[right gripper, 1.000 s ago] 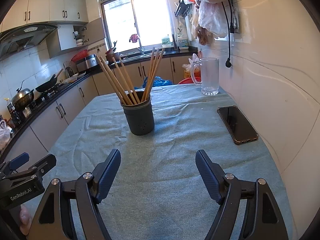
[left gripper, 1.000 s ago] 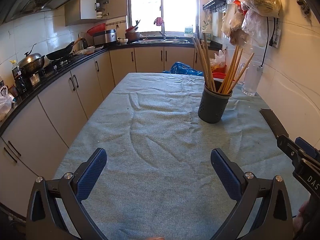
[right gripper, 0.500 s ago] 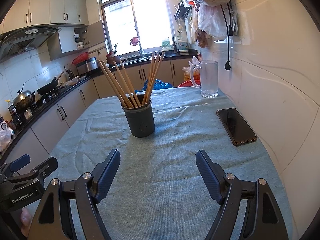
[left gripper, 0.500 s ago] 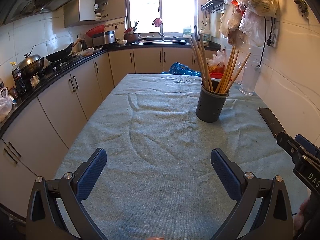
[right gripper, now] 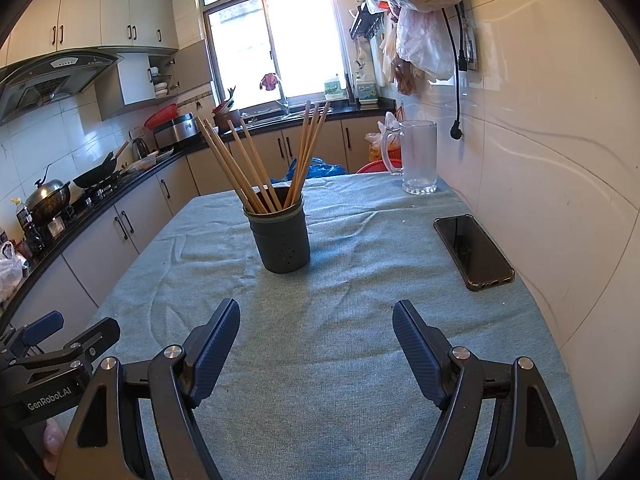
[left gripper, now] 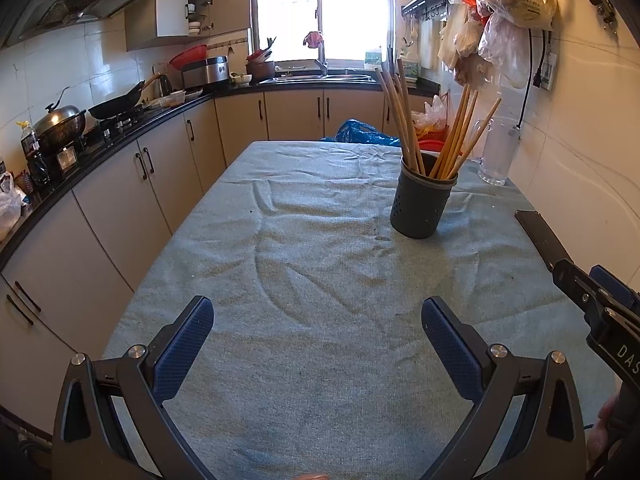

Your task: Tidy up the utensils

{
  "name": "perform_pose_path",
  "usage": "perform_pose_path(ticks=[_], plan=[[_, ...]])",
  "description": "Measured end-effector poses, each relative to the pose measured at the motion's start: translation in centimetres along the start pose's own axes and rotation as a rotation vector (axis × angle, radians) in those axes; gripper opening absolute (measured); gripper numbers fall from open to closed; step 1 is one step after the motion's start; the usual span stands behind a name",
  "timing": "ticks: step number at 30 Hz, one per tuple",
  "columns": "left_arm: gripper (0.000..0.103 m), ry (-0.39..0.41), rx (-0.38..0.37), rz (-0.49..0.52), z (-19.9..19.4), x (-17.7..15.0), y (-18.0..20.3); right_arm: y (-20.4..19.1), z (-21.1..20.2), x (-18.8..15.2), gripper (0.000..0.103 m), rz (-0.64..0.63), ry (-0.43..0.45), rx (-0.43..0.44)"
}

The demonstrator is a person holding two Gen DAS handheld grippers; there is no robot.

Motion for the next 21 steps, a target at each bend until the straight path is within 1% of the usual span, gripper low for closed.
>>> perform_pose_path(ticks=[21], plan=[[0.103,-0.018,-0.008,0.002,0.65,-0.34,0.06,-0.13,0.34,-0.41,0.084,-0.009,-0.004,0.005]])
Point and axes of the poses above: each gripper's, at about its wrist camera, not at the fingertips, and z roughly the way its jaws point, y to its right, x to its top, the point moved 5 cm from there along z, roughly the way its jaws point, and after that the axes turned 4 degrees about -z, right-handed, at the moved point
